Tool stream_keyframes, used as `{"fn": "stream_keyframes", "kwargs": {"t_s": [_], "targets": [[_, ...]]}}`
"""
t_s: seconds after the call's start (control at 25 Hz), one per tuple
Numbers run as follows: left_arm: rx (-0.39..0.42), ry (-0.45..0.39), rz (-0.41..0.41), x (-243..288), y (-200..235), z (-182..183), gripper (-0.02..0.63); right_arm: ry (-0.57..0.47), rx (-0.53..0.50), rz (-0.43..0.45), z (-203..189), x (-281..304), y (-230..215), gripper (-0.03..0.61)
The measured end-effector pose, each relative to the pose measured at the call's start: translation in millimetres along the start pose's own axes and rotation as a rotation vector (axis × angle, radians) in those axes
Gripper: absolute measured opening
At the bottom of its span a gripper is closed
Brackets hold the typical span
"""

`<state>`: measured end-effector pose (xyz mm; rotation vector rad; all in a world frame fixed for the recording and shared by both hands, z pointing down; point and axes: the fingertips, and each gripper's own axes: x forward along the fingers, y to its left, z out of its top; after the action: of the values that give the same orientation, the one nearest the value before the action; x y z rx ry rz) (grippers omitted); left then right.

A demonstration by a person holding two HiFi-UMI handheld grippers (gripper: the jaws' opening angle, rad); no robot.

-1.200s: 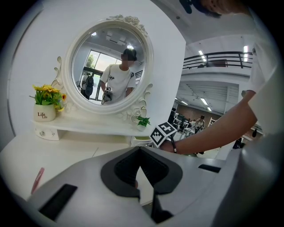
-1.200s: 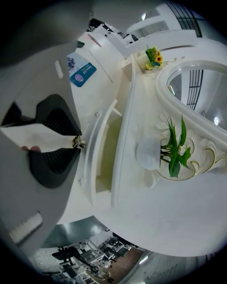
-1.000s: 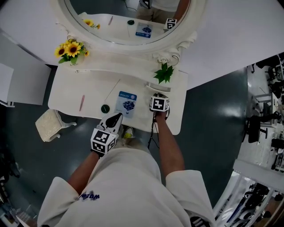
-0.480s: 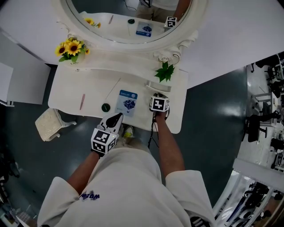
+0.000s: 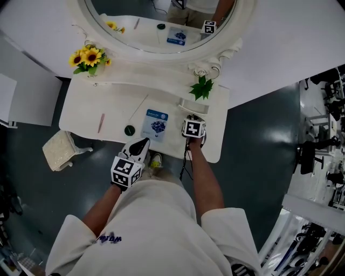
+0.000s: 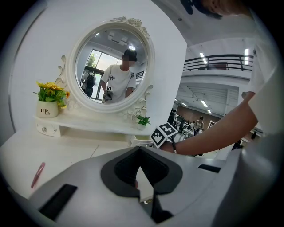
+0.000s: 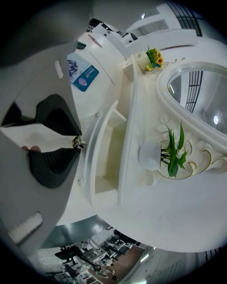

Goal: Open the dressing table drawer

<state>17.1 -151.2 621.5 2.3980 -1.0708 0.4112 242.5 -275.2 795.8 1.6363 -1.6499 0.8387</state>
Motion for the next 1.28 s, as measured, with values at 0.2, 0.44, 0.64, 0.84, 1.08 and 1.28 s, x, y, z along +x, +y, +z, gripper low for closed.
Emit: {"fn": "stream_keyframes", "kwargs": {"t_s": [0.2, 0.44, 0.64, 0.84, 1.08, 1.28], "targets": [[0.0, -0.003, -0.001, -1, -2, 1, 0.008, 0.009, 0.004, 0.002, -4, -3, 1, 0.1], [-0.015, -0.019, 0.003, -4, 1, 4, 0.008, 0.005, 0.001, -0.007, -5, -3, 0, 0.1], [-0.012, -0.02, 0.004, -7, 2, 7, 0.008, 0.007, 0.009, -0.006, -7, -6, 2, 0.1], [-0.011, -0.02, -0.001, -6, 1, 6, 0.008, 0.006, 0.016, -0.006, -8, -6, 3, 0.1], [-0.013, -0.021, -0.006, -8, 2, 7, 0.008, 0.009, 0.015, -0.02, -9, -12, 2, 0.1], [-0.017, -0.024, -0.003, -10, 5, 7, 0.008, 0.012, 0.018, -0.009, -13, -8, 5, 0.1]]}}
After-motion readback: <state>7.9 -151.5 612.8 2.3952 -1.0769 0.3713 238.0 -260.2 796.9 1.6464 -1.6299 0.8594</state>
